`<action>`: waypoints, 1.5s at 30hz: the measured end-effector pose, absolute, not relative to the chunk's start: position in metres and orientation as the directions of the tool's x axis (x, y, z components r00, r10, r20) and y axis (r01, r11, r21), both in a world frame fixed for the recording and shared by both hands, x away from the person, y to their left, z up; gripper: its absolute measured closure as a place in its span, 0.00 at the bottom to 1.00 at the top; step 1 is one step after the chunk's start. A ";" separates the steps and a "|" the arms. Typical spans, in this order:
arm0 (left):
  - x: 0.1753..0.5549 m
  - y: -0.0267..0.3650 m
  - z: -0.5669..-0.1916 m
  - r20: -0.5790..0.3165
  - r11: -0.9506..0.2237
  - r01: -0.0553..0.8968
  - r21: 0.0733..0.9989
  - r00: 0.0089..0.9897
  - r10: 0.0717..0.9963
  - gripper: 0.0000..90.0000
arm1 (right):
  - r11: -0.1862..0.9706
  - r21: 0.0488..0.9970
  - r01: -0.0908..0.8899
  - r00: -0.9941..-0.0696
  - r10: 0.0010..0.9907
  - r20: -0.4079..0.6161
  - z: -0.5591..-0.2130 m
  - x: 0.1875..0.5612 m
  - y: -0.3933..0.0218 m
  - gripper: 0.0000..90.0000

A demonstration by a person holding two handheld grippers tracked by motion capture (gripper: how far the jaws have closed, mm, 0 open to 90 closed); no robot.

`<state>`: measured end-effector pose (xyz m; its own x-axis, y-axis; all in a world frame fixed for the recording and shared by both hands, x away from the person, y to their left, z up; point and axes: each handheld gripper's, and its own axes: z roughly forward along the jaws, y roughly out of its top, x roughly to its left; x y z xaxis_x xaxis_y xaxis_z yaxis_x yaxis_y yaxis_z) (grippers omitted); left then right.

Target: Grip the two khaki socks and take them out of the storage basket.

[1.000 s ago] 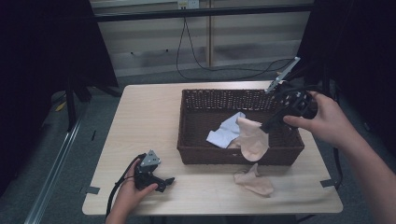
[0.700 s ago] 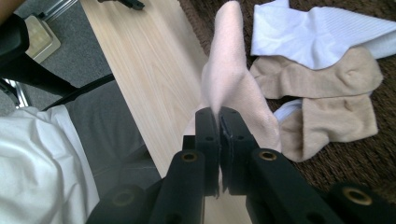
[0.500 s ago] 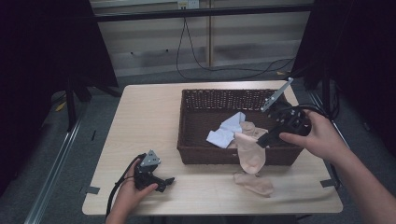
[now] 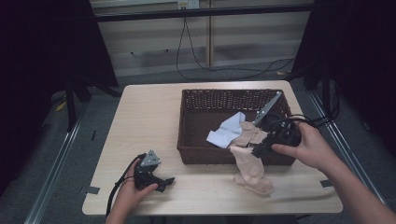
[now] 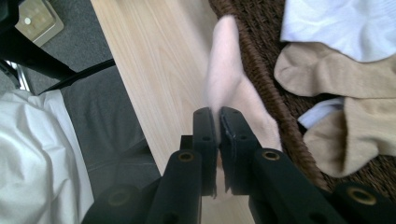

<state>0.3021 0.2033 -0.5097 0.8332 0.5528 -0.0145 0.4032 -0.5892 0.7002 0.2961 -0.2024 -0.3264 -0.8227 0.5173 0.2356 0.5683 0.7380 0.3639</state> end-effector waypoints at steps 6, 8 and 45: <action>0.302 0.203 -0.510 -0.015 -0.589 0.403 0.700 0.833 0.553 0.00 | 0.744 0.354 0.567 -0.824 0.518 0.232 -0.340 0.294 -0.198 0.95; 0.302 0.203 -0.510 -0.015 -0.589 0.403 0.700 0.833 0.553 0.00 | 0.744 0.349 0.570 -0.822 0.522 0.229 -0.343 0.294 -0.198 0.95; 0.302 0.203 -0.510 -0.017 -0.588 0.406 0.700 0.832 0.555 0.00 | 0.739 0.375 0.559 -0.829 0.513 0.223 -0.365 0.285 -0.198 0.57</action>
